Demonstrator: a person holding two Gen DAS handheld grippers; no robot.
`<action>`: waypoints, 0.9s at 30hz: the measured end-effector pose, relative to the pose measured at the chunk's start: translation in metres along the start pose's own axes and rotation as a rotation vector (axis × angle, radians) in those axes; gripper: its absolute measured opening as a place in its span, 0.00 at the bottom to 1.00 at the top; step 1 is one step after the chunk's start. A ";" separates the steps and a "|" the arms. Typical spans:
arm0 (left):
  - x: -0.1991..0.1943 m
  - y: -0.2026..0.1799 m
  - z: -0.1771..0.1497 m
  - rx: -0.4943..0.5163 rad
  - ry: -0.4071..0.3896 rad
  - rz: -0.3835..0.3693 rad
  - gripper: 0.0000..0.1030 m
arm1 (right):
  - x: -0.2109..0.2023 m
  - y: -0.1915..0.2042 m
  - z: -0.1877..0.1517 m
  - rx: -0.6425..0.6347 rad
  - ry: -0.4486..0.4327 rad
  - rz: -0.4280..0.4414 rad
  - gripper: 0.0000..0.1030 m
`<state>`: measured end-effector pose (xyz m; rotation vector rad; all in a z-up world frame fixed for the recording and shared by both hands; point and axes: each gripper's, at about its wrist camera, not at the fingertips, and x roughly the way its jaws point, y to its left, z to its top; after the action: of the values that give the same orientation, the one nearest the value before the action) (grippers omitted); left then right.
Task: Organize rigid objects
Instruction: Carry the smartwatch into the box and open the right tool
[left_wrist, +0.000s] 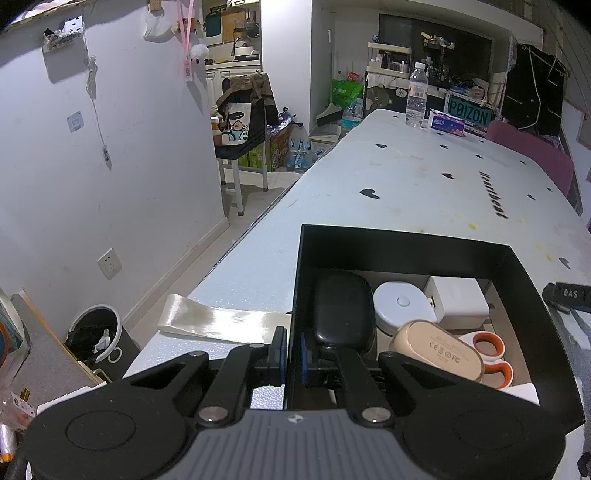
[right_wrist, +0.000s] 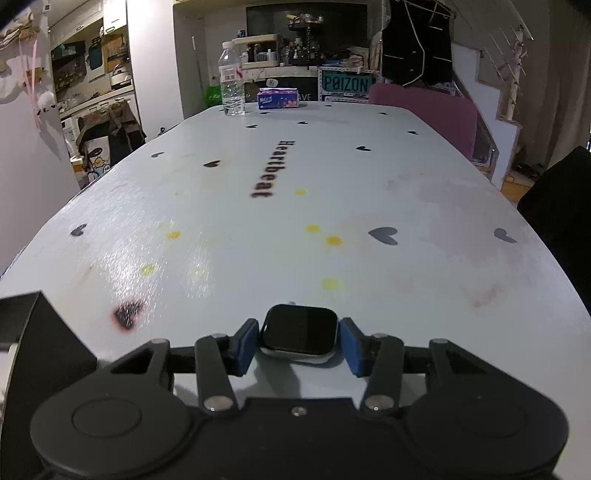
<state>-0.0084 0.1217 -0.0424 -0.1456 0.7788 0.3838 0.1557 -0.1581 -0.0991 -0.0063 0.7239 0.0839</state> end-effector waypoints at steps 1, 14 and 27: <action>0.000 0.000 0.000 0.001 -0.001 0.001 0.07 | -0.003 -0.001 0.000 -0.001 -0.003 0.005 0.47; 0.000 0.001 0.000 -0.005 0.000 -0.005 0.07 | -0.114 0.008 -0.005 0.009 -0.170 0.263 0.47; 0.000 0.003 0.000 -0.024 0.004 -0.015 0.07 | -0.148 0.106 -0.049 -0.191 -0.026 0.540 0.47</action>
<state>-0.0094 0.1250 -0.0425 -0.1746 0.7766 0.3791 0.0049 -0.0651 -0.0355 0.0079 0.6741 0.6674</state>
